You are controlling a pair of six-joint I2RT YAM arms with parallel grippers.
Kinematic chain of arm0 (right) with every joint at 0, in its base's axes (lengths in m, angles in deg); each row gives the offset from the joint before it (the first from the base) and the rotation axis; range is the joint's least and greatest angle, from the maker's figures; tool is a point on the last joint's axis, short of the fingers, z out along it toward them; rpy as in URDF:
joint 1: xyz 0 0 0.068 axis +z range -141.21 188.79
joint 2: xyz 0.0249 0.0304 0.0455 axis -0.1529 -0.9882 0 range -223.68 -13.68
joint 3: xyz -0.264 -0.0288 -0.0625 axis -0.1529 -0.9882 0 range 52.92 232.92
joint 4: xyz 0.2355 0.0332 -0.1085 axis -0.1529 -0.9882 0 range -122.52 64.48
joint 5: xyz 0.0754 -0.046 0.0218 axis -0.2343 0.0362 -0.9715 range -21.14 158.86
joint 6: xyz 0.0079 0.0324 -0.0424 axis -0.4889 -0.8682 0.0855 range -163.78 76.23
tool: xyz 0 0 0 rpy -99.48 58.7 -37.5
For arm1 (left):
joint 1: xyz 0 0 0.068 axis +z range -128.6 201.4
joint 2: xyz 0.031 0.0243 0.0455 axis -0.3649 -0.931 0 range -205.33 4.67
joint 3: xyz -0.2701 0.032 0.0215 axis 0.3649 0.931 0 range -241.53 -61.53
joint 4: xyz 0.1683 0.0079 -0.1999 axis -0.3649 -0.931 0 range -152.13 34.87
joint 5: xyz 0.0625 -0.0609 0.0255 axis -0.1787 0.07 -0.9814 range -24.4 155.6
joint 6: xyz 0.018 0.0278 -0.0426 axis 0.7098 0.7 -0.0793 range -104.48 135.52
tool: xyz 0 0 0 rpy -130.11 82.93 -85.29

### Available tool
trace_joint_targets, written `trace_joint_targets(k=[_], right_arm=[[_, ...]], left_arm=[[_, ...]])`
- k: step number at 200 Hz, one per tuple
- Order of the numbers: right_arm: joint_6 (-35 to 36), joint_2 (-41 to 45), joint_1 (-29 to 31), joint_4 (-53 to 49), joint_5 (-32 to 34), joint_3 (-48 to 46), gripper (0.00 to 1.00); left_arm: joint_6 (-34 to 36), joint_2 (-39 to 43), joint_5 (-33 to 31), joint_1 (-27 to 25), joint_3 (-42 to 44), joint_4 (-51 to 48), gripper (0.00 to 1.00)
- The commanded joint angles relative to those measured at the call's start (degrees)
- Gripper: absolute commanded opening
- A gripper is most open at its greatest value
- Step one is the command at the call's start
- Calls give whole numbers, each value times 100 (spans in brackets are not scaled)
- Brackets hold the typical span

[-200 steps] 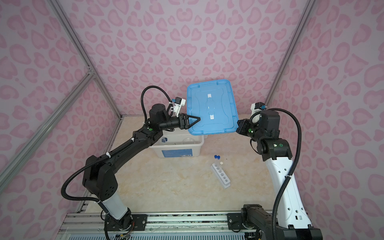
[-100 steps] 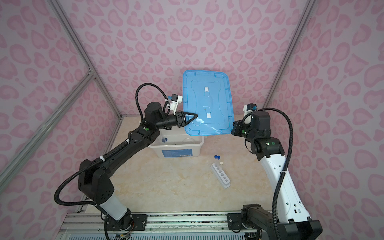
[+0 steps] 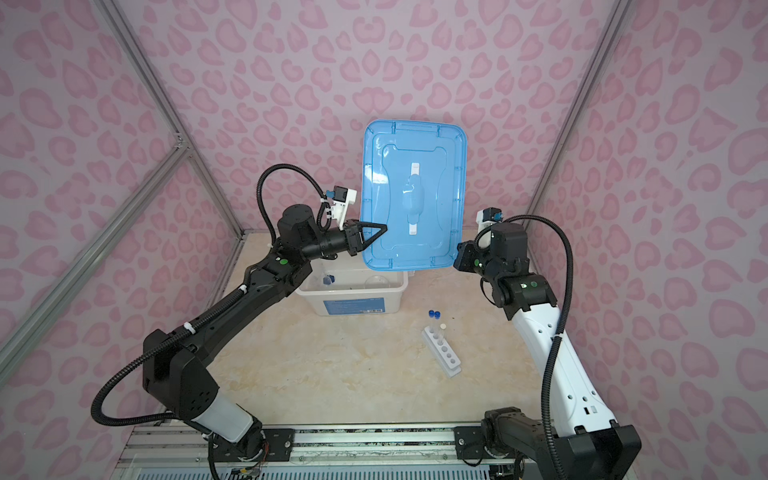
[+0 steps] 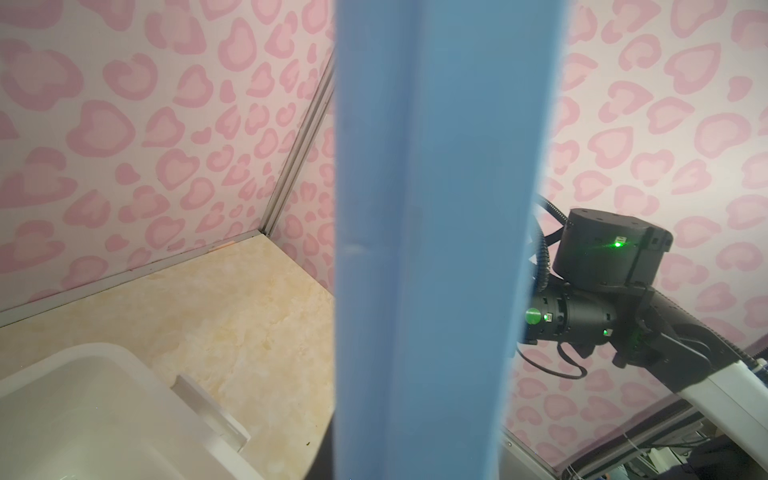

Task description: Organize the chemistry lab equipment

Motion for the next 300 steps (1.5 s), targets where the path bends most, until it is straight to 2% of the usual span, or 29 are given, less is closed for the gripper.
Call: trace_joint_targets(k=[1, 22, 80, 120, 153, 188, 222, 264, 300], right_arm=[[-88, -46, 28, 222, 53, -9, 11], [-64, -35, 28, 182, 54, 19, 21], [11, 6, 28, 84, 83, 62, 40], [159, 42, -3, -235, 114, 437, 43], [196, 85, -25, -220, -31, 590, 43], [28, 74, -25, 73, -569, 652, 43], [-302, -238, -106, -115, -1447, 1419, 46], [-1179, -574, -139, 780, -2920, 1673, 62], [-1963, -747, -83, 1488, -3443, 1636, 68]], left_arm=[[224, 196, 25, 7, 30, 227, 7], [454, 332, -129, 50, 58, 48, 6], [1375, 730, -657, 104, -36, -727, 5], [2774, 1188, -1843, 106, -151, -1831, 5], [3490, 1482, -2696, 104, -250, -2372, 6], [4210, 1821, -3304, 95, -246, -2627, 6], [5423, 2208, -4424, -31, -49, -2876, 6], [7247, 2522, -6067, -196, 313, -2660, 8], [8439, 2539, -7066, -315, 494, -2287, 8]])
